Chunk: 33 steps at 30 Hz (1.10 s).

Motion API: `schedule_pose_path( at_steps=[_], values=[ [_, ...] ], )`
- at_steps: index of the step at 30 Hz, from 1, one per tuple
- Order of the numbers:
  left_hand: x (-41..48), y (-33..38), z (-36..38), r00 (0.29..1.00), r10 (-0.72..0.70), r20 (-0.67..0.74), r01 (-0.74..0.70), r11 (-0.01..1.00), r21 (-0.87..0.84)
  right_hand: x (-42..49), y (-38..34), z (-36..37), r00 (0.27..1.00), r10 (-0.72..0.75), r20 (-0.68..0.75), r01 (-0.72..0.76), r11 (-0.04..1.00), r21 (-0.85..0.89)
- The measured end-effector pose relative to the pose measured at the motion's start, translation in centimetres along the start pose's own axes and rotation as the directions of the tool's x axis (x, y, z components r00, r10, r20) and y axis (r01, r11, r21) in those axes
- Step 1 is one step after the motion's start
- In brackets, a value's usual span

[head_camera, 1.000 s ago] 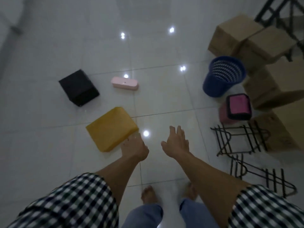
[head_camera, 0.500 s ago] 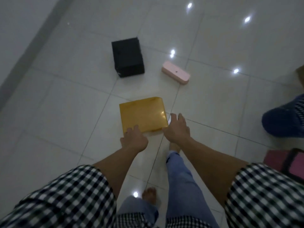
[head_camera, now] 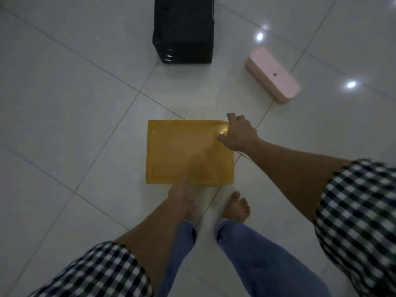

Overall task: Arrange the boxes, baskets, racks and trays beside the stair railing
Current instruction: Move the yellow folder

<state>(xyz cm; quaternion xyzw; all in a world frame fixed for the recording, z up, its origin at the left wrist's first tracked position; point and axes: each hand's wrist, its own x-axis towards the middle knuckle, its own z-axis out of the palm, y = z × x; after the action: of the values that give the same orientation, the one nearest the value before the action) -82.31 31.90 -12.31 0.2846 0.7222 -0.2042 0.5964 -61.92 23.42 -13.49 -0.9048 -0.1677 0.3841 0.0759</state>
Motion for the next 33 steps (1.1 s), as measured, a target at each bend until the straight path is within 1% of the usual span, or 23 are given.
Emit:
schedule_pose_path(
  at_steps=[2,4,5,8,11,15,17,18,20,24,26,28,30,33],
  values=[
    [3.8,0.2,0.4,0.995,-0.103,-0.009,0.1,0.981,-0.167,4.6,-0.8,1.9,0.999,-0.05,0.019,0.051,0.997,-0.049],
    [6.6,0.5,0.6,0.988,-0.151,0.02,0.149,0.939,-0.309,8.5,-1.7,3.9,0.995,-0.084,0.052,0.088,0.993,-0.083],
    [8.1,0.6,0.7,0.988,-0.151,0.038,0.155,0.921,-0.358,10.2,-2.1,4.9,0.992,-0.098,0.076,0.106,0.99,-0.097],
    [11.5,1.0,1.5,0.988,-0.119,0.099,0.152,0.874,-0.462,13.9,-2.7,7.4,0.979,-0.137,0.152,0.161,0.975,-0.155],
    [14.1,0.7,2.2,0.982,-0.077,0.175,0.161,0.826,-0.541,16.3,-2.9,8.9,0.968,-0.164,0.192,0.208,0.949,-0.237],
    [16.6,-0.4,2.7,0.981,-0.035,0.191,0.148,0.771,-0.619,18.6,-2.1,9.0,0.964,-0.157,0.215,0.22,0.925,-0.311],
    [17.4,-0.8,2.8,0.983,-0.002,0.182,0.122,0.753,-0.647,19.5,-1.3,8.8,0.954,-0.147,0.262,0.233,0.912,-0.336],
    [17.8,-1.1,2.6,0.986,0.007,0.165,0.105,0.744,-0.66,19.7,-1.0,8.7,0.947,-0.142,0.289,0.238,0.913,-0.332],
    [18.3,-1.5,2.5,0.99,0.024,0.14,0.078,0.73,-0.679,20.3,-0.6,8.3,0.928,-0.127,0.35,0.229,0.936,-0.268],
    [19.6,-2.2,3.6,0.985,0.069,0.157,0.072,0.666,-0.743,21.8,0.0,7.9,0.866,-0.076,0.495,0.121,0.991,-0.06],
    [20.1,-2.1,4.4,0.987,0.073,0.143,0.069,0.611,-0.788,22.2,0.2,8.1,0.862,-0.075,0.501,0.097,0.995,-0.019],
    [20.4,-2.2,4.7,0.99,0.061,0.125,0.066,0.59,-0.805,22.1,0.6,8.5,0.878,-0.089,0.47,0.096,0.995,0.009],
    [20.0,-2.3,4.5,0.99,0.069,0.122,0.056,0.605,-0.794,21.3,1.4,8.4,0.89,-0.086,0.448,0.081,0.996,0.03],
    [18.5,-2.1,3.7,0.988,0.098,0.123,0.027,0.661,-0.75,18.7,3.6,7.4,0.901,-0.041,0.431,0.004,0.996,0.088]
  ],
)
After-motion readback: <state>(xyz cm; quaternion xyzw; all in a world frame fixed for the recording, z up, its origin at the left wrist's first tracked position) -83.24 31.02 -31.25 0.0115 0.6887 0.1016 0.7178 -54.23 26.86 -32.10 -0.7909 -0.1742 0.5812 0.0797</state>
